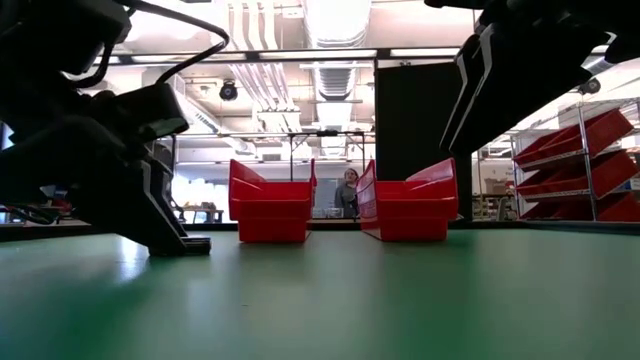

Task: Sort batteries
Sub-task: Put the black battery into the left red bin

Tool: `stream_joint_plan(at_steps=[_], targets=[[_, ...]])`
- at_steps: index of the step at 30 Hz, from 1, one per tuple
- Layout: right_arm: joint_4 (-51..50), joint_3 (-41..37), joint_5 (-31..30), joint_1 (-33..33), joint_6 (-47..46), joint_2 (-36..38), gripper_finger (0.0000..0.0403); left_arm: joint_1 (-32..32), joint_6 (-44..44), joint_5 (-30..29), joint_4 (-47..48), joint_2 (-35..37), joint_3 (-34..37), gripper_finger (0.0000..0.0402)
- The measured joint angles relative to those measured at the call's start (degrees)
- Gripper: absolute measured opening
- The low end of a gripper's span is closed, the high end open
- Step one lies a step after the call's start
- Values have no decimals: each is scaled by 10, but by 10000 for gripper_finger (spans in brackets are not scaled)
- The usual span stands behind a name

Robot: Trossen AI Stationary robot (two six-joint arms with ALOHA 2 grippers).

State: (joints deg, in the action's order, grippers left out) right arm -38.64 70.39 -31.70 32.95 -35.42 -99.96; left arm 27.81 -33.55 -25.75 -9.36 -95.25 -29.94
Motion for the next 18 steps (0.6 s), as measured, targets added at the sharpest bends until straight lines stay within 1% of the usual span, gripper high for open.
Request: stream_joint_plan(at_steps=[2, 4, 9, 14, 18], targets=[[0, 0, 0, 0, 0, 0, 194, 0, -1, 3, -10, 0, 6, 112], [0, 0, 0, 0, 3, 0, 194, 0, -12, 2, -15, 0, 11, 98], [0, 0, 0, 0, 8, 0, 194, -1, -34, -3, -27, 0, 17, 27], [-15, 6, 4, 0, 16, 1, 194, -2, -16, 7, -2, 10, -7, 30], [-59, 28, 4, 1, 11, 2, 194, -3, 23, 41, 66, 45, -54, 34]])
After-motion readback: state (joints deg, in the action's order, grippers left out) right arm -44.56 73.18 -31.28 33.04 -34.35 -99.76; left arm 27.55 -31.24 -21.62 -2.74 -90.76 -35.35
